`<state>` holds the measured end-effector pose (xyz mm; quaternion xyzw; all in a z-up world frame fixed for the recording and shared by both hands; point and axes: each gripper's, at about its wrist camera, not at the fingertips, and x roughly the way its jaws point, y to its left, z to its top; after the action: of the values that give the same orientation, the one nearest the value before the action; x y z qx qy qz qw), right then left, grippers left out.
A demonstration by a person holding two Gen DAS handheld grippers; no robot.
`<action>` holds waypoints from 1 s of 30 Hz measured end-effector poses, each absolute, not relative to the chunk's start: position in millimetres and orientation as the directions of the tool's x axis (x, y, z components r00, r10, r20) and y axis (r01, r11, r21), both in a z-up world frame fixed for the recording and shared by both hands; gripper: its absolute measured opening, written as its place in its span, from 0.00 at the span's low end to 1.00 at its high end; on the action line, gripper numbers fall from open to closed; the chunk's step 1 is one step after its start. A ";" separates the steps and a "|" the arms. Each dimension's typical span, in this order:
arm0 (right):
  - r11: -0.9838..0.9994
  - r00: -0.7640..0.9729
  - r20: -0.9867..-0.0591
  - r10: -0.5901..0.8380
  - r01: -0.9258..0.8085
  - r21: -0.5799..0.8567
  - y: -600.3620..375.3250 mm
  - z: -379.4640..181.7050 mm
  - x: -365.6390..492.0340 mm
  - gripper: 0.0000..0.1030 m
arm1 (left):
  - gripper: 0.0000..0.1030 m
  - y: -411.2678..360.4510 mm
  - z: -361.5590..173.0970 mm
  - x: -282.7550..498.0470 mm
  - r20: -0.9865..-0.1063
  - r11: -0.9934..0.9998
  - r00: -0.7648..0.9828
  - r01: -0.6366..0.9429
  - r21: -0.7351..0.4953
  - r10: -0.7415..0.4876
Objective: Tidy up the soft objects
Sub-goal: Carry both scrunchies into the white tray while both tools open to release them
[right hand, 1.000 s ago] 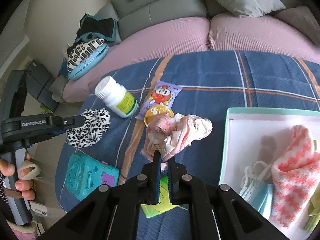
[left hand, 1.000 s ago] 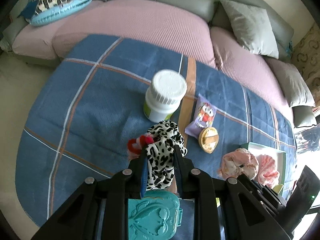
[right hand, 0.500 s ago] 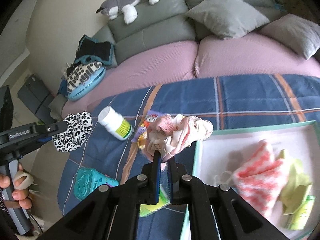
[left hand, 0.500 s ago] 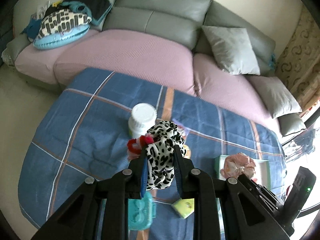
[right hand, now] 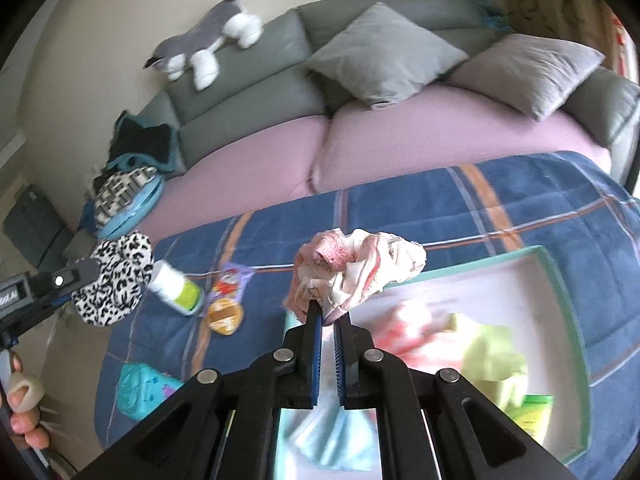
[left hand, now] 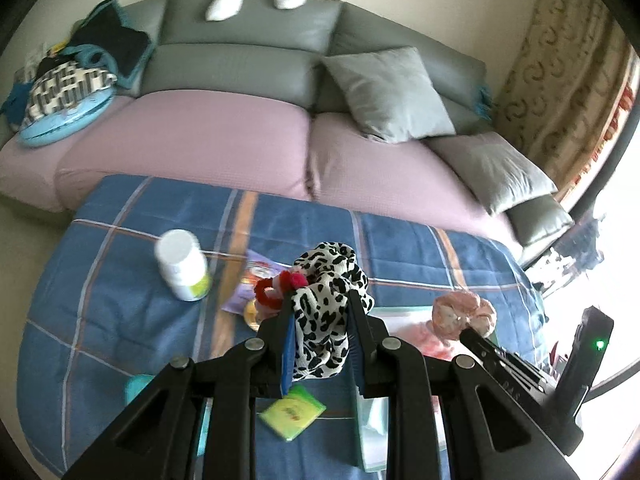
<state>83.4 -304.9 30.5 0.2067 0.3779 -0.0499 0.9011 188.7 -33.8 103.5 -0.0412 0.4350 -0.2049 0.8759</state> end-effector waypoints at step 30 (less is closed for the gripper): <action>0.743 0.598 -0.797 -0.081 0.569 0.352 -438.3 -30.6 32.3 0.06 | 0.23 -153.8 -7.5 183.7 -0.842 0.861 0.349 0.451 -0.234 -0.412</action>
<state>32.3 -438.3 -30.6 0.3017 0.4047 -0.1930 0.8414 183.7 -153.8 -7.5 0.0195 0.5066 -0.2627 0.8210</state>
